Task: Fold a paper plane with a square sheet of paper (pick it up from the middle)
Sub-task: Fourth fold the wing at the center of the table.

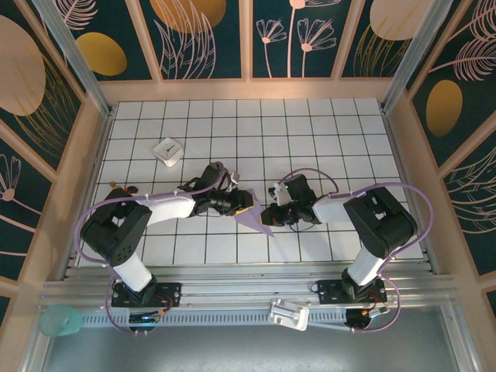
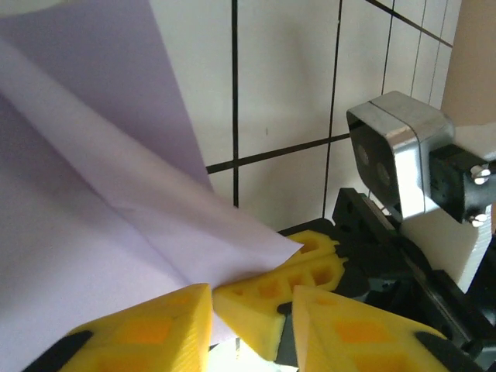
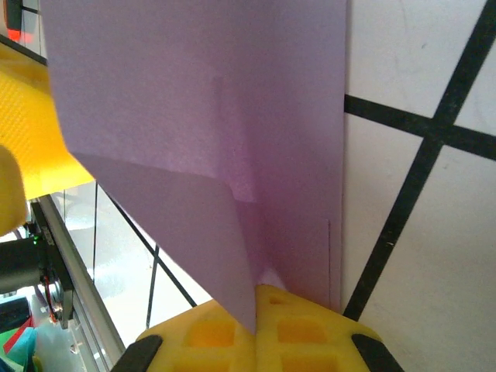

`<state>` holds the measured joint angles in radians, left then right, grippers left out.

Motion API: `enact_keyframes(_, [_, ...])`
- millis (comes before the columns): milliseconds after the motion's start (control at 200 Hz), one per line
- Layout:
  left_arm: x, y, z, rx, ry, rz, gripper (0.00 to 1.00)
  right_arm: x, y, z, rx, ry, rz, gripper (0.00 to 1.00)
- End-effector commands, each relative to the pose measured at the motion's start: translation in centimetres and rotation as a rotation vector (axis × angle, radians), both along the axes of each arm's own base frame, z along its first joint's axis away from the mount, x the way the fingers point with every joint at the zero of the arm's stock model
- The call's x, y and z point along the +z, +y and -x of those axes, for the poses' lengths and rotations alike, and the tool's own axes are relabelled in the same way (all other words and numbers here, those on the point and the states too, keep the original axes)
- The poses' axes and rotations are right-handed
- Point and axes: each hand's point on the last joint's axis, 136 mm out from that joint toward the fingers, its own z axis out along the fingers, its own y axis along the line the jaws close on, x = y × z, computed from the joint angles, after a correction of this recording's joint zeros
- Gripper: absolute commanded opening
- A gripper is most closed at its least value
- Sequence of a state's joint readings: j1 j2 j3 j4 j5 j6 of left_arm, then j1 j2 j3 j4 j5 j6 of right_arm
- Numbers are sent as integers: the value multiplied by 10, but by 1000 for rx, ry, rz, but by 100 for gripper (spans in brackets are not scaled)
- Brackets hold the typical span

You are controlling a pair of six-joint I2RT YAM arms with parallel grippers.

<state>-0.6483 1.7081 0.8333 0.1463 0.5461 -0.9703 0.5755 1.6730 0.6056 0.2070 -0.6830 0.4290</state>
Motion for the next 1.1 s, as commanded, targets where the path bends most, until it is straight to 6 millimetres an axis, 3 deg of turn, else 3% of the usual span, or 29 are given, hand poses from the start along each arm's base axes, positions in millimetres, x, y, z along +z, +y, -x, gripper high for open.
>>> enact_keyframes(0, [1,-13,-8,-15,-10,30,29,-7,-4,3,-5,26,-1,3])
enact_keyframes(350, [-11,-18,-28,-11,-16,3,26,-9,-6,3,-11,30,8,3])
enact_keyframes(931, [-36,8,-35,33,5,-65,24,-10,-6,2,-14,34,12,7])
enact_keyframes(1096, [-31,13,-35,35,-12,-65,23,-8,-6,1,-16,31,5,10])
